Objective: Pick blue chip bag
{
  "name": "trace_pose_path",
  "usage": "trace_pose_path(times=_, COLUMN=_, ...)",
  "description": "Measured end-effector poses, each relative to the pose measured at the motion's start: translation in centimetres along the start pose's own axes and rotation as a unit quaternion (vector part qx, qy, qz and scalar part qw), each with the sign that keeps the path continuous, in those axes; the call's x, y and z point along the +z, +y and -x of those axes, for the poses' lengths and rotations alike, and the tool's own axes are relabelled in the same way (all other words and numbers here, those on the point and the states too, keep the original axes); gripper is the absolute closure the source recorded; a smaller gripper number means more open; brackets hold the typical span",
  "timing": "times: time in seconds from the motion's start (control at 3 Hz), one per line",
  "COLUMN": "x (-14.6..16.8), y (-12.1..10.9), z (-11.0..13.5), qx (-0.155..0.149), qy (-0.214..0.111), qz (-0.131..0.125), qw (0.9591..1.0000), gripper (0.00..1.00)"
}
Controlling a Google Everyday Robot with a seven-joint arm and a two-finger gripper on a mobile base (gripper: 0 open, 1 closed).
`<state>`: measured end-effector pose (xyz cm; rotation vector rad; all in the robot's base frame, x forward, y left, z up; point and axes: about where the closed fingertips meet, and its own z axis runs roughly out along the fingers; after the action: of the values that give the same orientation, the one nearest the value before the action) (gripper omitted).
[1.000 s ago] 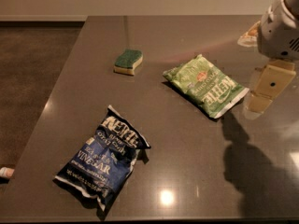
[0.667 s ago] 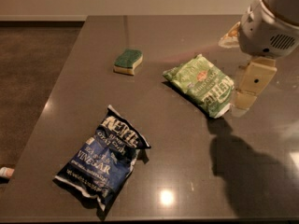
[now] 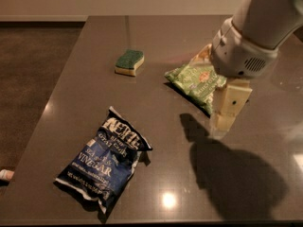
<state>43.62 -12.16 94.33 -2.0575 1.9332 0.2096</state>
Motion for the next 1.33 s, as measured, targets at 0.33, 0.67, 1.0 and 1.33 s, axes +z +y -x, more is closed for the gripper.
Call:
trace_pose_path(times=0.33, x=2.5, y=2.9, z=3.3, qx=-0.051, qy=-0.023, qz=0.015, qw=0.9983, gripper=0.00)
trace_pose_path(times=0.67, x=4.8, y=5.9, z=7.2, qx=-0.111, qy=-0.039, qz=0.031, qw=0.9925, gripper=0.00)
trace_pose_path(times=1.0, x=7.2, y=7.9, z=10.7, qx=-0.165, qy=-0.040, qz=0.043, qw=0.9846, gripper=0.00)
trace_pose_path(times=1.33, x=9.3, y=8.5, z=14.0, qx=-0.206, qy=-0.043, qz=0.044, qw=0.9766, gripper=0.00)
